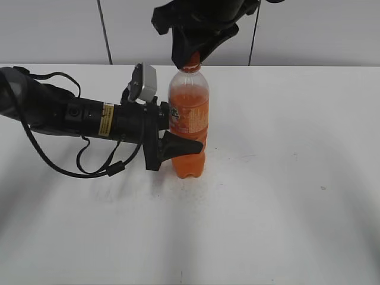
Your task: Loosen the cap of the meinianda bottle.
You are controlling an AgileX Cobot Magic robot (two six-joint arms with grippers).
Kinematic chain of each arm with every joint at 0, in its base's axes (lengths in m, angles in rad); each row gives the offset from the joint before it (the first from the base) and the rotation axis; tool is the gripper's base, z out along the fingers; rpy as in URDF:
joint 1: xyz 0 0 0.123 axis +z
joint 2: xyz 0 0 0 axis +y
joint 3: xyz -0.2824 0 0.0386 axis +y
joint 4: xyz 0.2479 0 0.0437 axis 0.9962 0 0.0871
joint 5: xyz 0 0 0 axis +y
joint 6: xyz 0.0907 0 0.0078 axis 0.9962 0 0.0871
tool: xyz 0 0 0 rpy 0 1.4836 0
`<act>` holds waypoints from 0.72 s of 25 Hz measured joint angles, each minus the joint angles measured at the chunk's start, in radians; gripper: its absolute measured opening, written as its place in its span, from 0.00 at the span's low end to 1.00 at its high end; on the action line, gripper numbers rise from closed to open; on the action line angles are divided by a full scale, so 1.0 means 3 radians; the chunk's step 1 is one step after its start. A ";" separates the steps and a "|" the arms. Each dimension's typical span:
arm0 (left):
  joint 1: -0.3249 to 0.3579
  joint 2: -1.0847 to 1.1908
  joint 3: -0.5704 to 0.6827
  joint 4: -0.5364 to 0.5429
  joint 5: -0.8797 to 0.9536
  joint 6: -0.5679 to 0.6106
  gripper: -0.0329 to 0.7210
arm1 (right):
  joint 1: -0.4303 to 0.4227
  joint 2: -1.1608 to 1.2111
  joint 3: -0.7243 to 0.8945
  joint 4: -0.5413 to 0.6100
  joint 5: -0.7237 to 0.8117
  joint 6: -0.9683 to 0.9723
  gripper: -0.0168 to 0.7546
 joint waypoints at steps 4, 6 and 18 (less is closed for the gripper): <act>0.0000 0.0000 0.0000 0.0039 -0.0014 0.0017 0.58 | 0.0000 0.0000 0.0000 0.0083 0.0003 -0.1762 0.37; 0.0000 0.0000 0.0000 0.0052 -0.0017 0.0017 0.58 | 0.0000 -0.0003 0.0000 0.0111 0.0018 -0.2790 0.37; 0.0000 0.0000 -0.0003 0.0063 -0.0010 0.0016 0.58 | 0.0000 -0.0034 0.0000 0.0098 0.0022 -0.3824 0.37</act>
